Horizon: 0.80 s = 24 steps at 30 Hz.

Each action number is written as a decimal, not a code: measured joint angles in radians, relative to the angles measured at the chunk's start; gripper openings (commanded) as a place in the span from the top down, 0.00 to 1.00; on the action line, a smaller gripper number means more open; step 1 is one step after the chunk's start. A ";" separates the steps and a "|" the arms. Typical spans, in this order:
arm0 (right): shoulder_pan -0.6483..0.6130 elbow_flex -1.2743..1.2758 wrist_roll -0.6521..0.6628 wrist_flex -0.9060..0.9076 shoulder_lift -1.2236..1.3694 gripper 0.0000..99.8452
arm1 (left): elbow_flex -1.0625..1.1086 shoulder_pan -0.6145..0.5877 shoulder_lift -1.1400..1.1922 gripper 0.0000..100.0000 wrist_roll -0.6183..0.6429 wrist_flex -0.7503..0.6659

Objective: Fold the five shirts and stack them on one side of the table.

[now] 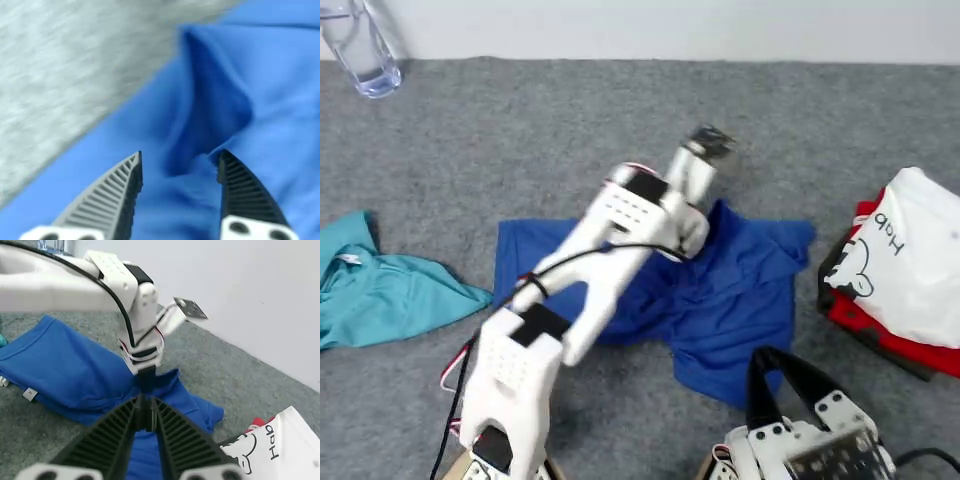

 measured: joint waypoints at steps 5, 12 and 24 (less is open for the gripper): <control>0.000 0.025 0.000 0.000 0.000 0.99 | -0.002 -0.084 0.000 0.77 -0.034 0.017; 0.000 0.025 0.000 0.000 0.000 0.99 | -0.089 -0.054 -0.002 0.80 -0.034 0.169; 0.000 0.025 0.000 0.000 0.000 0.99 | -0.086 0.193 -0.055 0.80 0.012 0.158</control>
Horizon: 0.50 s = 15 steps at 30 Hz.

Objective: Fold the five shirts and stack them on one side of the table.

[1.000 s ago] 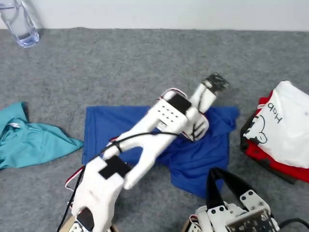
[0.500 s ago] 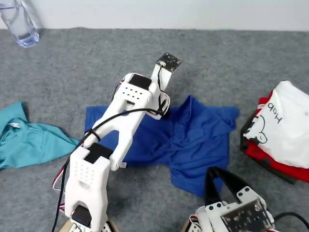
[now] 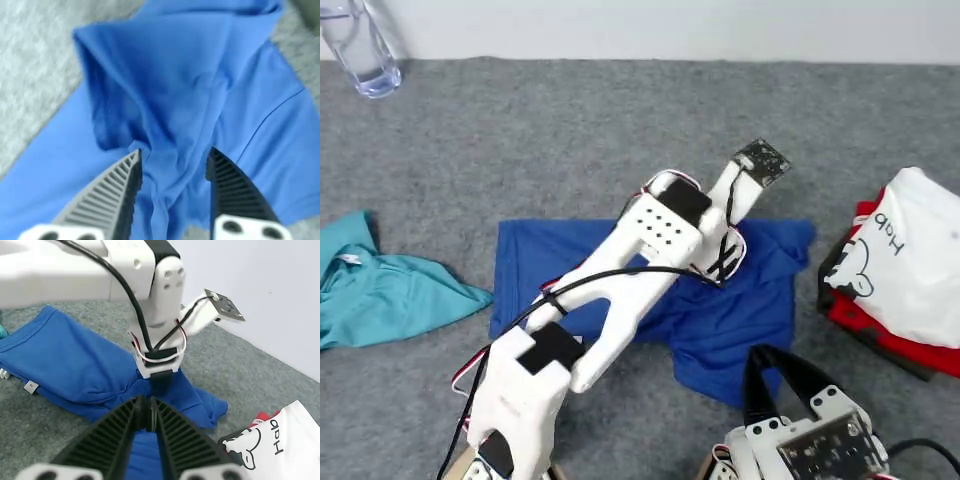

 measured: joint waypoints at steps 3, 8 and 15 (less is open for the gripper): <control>0.000 0.000 0.000 0.000 0.000 0.99 | 0.006 -0.049 0.083 0.80 0.000 -0.069; 0.000 0.000 0.000 0.000 0.000 0.99 | 0.006 -0.203 0.158 0.80 -0.011 -0.098; 0.000 0.000 0.000 0.000 0.000 0.99 | 0.006 -0.204 0.143 0.80 -0.057 0.015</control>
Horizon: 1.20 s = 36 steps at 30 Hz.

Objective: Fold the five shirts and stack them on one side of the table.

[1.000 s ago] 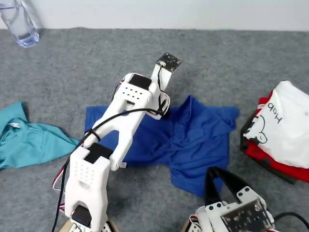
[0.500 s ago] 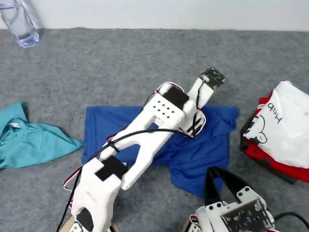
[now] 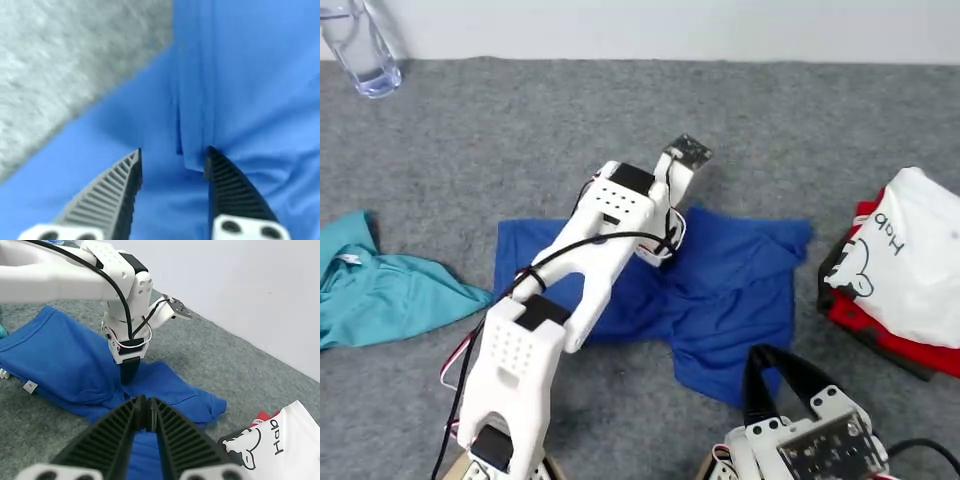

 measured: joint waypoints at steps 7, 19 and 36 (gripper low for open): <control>0.000 0.000 0.000 0.000 0.000 0.99 | 0.000 0.147 -0.135 0.80 0.046 0.068; 0.000 0.002 0.000 0.000 0.000 0.99 | 0.000 0.215 -0.083 0.80 0.152 -0.190; 0.000 0.002 0.000 0.000 0.000 0.99 | -0.094 0.103 -0.066 0.80 0.081 -0.029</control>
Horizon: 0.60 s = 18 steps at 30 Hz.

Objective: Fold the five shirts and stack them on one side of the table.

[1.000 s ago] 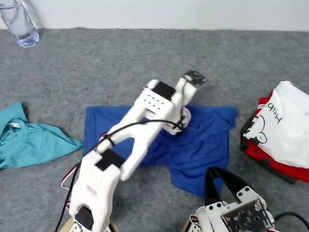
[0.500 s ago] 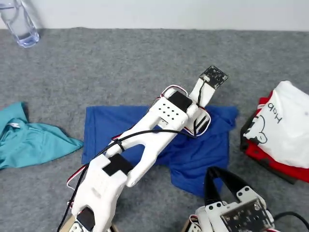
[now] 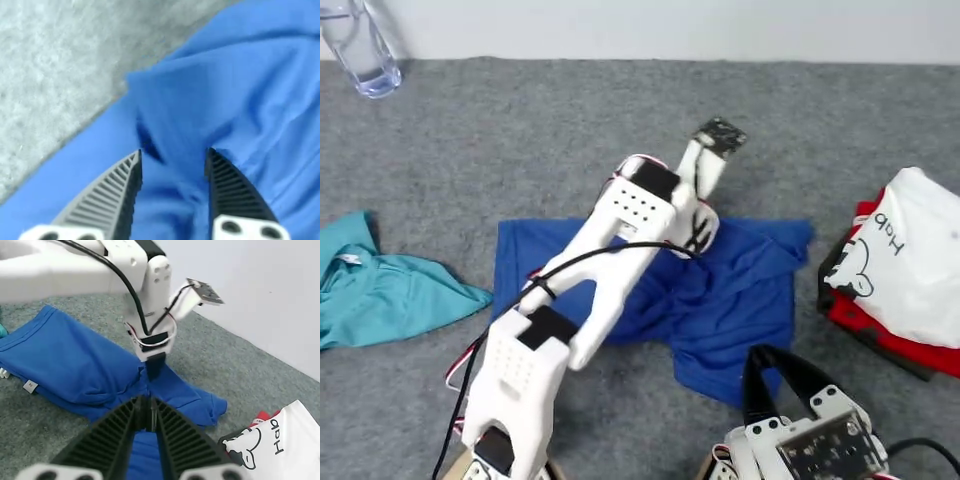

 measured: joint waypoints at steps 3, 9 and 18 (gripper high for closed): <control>0.000 0.000 0.000 0.000 0.000 0.99 | -0.008 0.048 0.012 0.80 0.046 -0.052; 0.000 0.000 0.000 0.000 0.000 0.99 | -0.008 0.127 0.129 0.80 0.092 -0.167; 0.000 0.000 0.000 0.000 0.000 0.99 | -0.054 0.302 0.166 0.80 0.092 -0.055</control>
